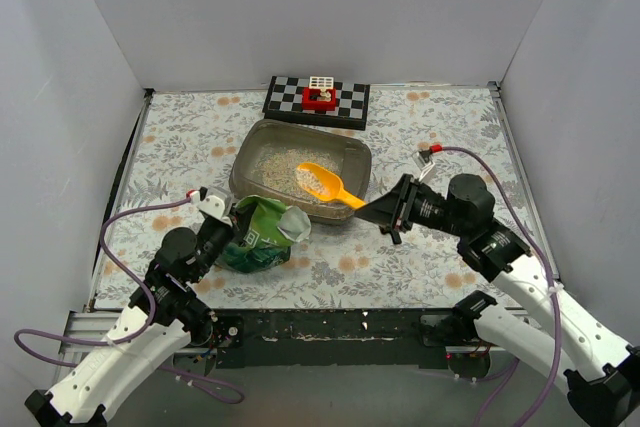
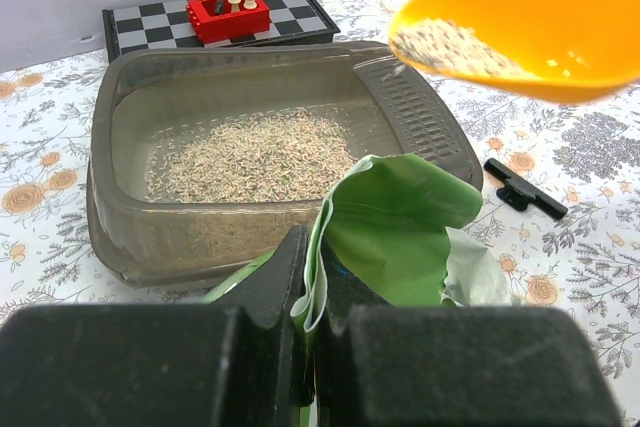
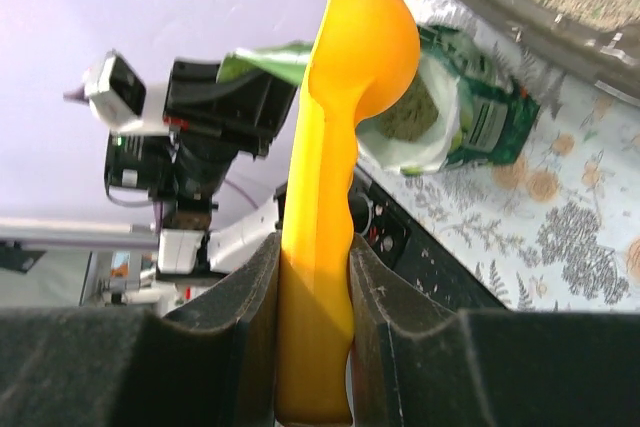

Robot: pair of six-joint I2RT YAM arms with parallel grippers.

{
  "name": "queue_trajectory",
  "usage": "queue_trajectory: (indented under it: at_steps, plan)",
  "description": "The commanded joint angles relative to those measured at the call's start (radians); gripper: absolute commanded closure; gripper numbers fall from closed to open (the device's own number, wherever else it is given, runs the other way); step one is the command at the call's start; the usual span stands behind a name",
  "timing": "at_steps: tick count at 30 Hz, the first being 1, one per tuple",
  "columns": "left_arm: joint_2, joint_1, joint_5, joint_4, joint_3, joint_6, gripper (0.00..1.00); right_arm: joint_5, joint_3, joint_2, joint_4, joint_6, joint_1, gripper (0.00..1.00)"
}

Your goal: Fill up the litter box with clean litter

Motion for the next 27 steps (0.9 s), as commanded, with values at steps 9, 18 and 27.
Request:
queue_trajectory:
  at_steps: [9,18,27]
  plan:
    - [-0.034,-0.001,-0.007,0.010,0.016,-0.009,1.00,0.212,0.301,0.443,-0.111,-0.196,-0.067,0.99]
    - [-0.032,-0.001,-0.013,0.007,0.014,-0.012,1.00,0.358,0.628,0.752,-0.465,-0.528,-0.062,0.99]
    - [-0.008,-0.002,-0.015,0.003,0.019,-0.014,1.00,0.595,1.097,0.954,-0.928,-0.787,0.077,0.99]
